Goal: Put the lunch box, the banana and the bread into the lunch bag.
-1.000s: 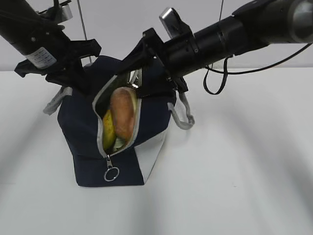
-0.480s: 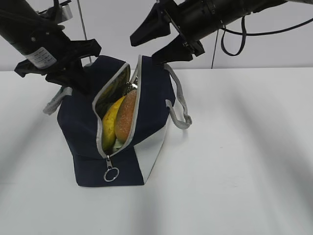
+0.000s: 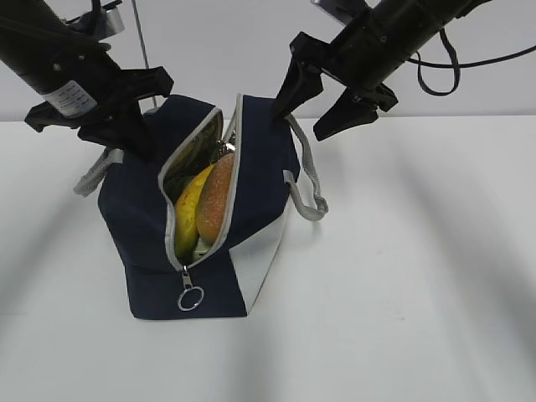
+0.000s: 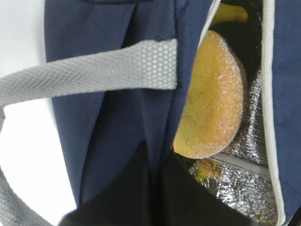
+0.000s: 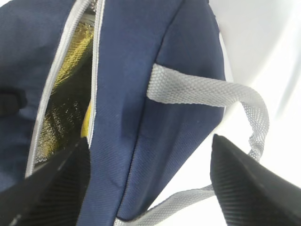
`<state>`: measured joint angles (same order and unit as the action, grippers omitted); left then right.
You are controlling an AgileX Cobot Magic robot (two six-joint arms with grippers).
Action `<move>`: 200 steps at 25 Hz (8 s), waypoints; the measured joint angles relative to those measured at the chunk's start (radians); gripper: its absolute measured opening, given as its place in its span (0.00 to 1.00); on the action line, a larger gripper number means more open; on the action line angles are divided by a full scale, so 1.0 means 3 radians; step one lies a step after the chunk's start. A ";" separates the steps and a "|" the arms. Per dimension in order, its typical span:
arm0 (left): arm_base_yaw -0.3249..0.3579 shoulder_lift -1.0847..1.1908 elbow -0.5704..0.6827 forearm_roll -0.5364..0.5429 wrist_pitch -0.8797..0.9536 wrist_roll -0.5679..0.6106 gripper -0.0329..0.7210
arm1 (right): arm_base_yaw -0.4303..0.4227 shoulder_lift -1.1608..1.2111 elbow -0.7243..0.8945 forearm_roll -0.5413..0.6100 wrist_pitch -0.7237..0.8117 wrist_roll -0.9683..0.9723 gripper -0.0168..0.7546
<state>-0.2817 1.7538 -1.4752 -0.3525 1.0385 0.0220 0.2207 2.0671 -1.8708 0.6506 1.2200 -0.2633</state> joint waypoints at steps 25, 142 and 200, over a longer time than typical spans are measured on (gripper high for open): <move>0.0000 0.0000 0.0000 -0.0469 -0.0039 0.0134 0.04 | 0.0158 0.0158 -0.0002 0.0029 0.0005 -0.0026 0.02; -0.0919 -0.1368 0.0937 0.0120 -0.0774 0.0611 0.61 | 0.0158 -0.1444 0.4432 0.3098 -0.1635 -0.6492 0.65; -0.0919 -0.1368 0.0937 0.0150 -0.0651 0.0611 0.61 | 0.0158 -0.0637 0.4229 0.3735 -0.1342 -0.6876 0.69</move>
<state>-0.5573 1.3435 -1.1941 -0.3076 0.8434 0.2054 0.2681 1.8762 -0.6021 1.7710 0.8173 -2.3262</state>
